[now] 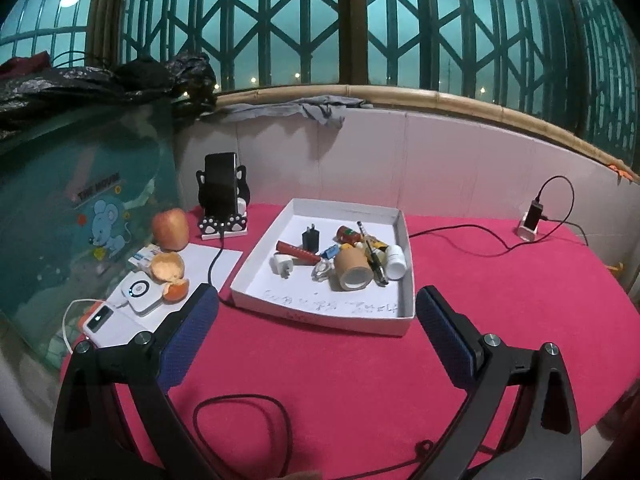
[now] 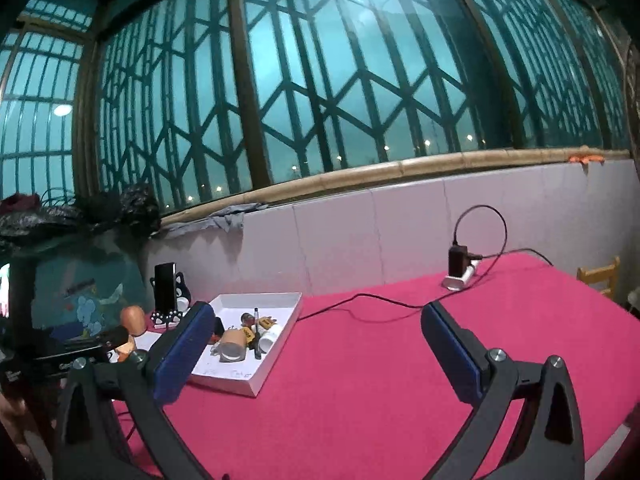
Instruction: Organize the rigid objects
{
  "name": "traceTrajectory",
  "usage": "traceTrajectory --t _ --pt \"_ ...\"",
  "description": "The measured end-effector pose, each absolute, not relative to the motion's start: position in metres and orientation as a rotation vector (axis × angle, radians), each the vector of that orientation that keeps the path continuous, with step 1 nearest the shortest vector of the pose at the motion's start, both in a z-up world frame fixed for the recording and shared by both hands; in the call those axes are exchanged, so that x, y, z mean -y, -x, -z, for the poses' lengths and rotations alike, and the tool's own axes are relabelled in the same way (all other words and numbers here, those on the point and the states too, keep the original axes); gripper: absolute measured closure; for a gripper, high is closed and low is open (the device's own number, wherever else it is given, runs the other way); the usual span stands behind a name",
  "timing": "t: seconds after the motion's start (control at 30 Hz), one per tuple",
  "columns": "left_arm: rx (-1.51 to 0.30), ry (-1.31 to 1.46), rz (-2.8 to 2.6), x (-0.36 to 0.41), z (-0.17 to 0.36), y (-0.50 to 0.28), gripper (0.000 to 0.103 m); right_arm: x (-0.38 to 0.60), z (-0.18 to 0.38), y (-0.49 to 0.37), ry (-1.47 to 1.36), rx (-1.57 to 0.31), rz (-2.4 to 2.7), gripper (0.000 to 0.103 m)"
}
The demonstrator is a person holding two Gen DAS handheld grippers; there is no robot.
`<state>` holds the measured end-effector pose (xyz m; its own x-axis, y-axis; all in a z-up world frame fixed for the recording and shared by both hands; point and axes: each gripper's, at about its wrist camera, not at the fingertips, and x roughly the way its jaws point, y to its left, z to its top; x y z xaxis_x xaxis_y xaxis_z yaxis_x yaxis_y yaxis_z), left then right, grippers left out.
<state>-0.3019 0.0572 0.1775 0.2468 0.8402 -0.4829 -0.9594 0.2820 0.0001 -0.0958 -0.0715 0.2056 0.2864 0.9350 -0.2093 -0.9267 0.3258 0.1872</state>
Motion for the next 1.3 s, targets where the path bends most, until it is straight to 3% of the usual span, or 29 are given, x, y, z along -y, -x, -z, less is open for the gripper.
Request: traceTrajectory --t 0.47,1.3 --pt "-0.497 0.313 -1.22 -0.053 -0.167 0.286 0.003 0.09 -0.216 0.086 -0.099 -0.212 -1.099 0.0" --pt "-0.501 0.35 -1.209 -0.06 -0.164 0.287 0.003 0.085 -0.207 0.075 -0.093 -0.294 -1.087 0.0"
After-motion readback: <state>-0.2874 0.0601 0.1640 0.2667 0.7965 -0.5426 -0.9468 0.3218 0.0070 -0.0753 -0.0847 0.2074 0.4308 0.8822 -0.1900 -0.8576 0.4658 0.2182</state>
